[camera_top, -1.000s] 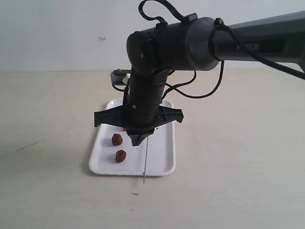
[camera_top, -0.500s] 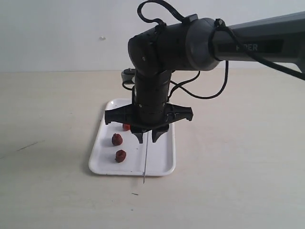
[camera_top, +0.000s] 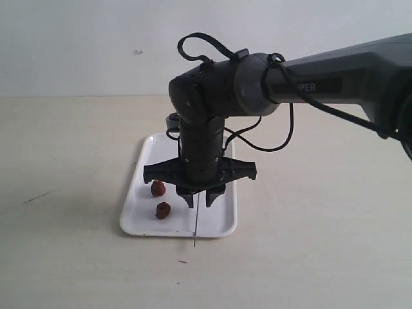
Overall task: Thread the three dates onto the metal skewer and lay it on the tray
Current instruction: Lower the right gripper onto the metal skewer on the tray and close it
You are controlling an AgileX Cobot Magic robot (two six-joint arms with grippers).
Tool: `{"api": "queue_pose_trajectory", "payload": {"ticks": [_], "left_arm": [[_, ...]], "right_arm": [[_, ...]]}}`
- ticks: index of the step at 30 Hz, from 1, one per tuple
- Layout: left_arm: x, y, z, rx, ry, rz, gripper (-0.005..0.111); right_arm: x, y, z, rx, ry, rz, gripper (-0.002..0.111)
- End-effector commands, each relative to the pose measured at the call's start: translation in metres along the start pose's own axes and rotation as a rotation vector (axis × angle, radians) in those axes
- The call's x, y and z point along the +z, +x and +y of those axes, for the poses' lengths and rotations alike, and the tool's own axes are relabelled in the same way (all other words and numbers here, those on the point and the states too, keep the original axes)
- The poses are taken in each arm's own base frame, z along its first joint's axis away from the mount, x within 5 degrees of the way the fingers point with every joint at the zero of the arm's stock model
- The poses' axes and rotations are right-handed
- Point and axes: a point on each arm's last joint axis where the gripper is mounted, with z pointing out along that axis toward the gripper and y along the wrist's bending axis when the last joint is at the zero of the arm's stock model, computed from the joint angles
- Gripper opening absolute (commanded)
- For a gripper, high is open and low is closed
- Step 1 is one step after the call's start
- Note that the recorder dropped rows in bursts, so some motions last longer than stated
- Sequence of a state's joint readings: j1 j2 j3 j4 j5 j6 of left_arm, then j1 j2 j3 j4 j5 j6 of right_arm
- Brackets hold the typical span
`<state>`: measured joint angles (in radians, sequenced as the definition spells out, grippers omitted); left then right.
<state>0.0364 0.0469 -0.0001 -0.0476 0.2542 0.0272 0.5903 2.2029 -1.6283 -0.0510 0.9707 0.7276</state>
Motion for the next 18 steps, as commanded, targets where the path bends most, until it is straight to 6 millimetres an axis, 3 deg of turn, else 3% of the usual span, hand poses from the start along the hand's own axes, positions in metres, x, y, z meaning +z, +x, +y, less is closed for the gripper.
{"api": "queue_pose_trajectory", "payload": {"ticks": [1, 8, 18], "left_arm": [[0.000, 0.000, 0.000, -0.004, -0.002, -0.005, 0.000], [0.000, 0.000, 0.000, -0.004, -0.002, -0.005, 0.000], [0.000, 0.000, 0.000, -0.004, -0.002, -0.005, 0.000]], "right_arm": [[0.004, -0.004, -0.002, 0.008, -0.001, -0.014, 0.031], [0.023, -0.002, -0.002, 0.006, 0.025, 0.018, 0.031], [0.026, -0.002, -0.002, 0.008, 0.030, 0.026, 0.022]]}}
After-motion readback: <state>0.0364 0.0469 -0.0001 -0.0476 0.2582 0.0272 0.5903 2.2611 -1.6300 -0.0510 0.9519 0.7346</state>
